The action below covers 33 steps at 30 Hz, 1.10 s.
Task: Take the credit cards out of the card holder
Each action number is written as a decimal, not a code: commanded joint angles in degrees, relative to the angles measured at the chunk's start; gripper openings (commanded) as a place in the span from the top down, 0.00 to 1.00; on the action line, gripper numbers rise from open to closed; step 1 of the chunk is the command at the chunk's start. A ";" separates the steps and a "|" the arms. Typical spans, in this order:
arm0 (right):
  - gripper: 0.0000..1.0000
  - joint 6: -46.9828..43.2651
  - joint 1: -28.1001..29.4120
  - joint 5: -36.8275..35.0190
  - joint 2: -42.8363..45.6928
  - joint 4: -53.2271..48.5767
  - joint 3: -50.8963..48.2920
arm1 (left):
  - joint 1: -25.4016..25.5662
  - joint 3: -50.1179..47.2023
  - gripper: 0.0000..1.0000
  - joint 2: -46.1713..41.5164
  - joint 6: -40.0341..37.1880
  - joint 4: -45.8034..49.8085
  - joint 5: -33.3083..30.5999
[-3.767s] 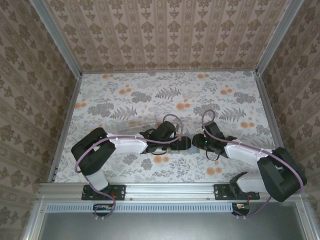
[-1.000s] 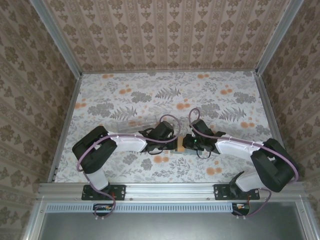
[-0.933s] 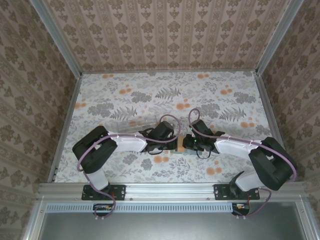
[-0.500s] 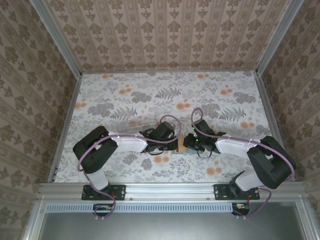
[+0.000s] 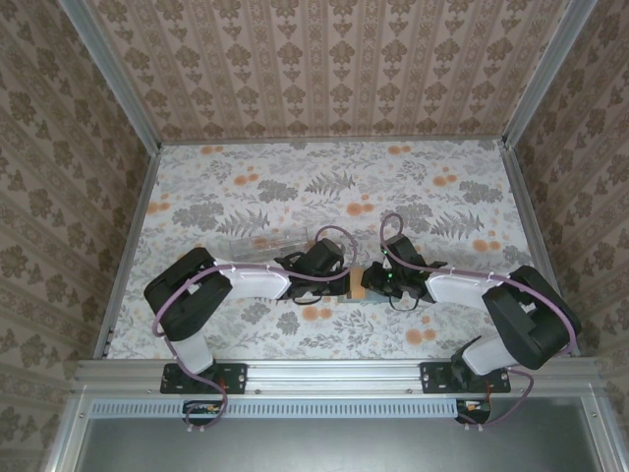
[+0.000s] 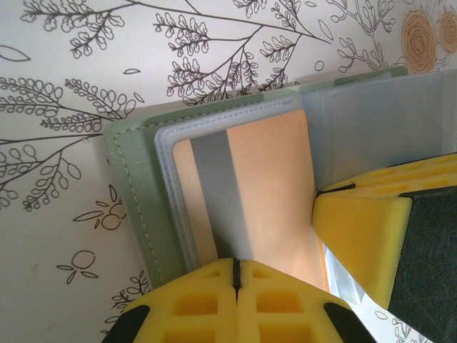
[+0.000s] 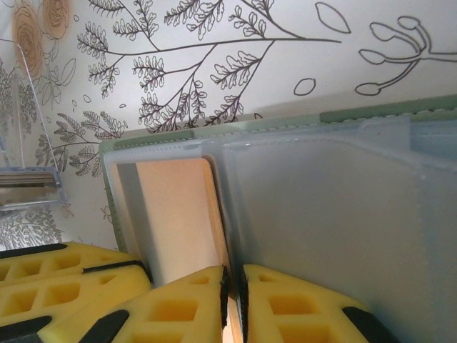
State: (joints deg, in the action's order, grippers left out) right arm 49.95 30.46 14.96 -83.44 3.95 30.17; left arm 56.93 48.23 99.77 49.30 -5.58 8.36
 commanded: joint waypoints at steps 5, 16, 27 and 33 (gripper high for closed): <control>0.85 1.03 -0.05 3.76 -1.55 2.56 -1.34 | 0.40 0.89 0.96 2.17 0.18 2.32 0.67; 1.00 1.06 -0.97 5.11 0.09 2.91 -2.13 | 0.44 1.15 0.96 2.21 0.18 2.51 0.96; 1.00 0.25 -3.98 5.08 4.69 1.02 -4.02 | -0.31 0.30 0.96 -1.09 -0.44 4.53 -0.43; 1.00 -0.35 -4.44 5.35 5.80 0.28 -3.98 | -0.32 0.25 0.93 -4.31 -1.34 6.31 -1.70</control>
State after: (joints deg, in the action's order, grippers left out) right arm 50.11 26.37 18.96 -78.59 5.82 26.55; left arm 56.93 48.82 98.52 49.21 -2.46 8.03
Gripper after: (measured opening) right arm 0.065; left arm 0.061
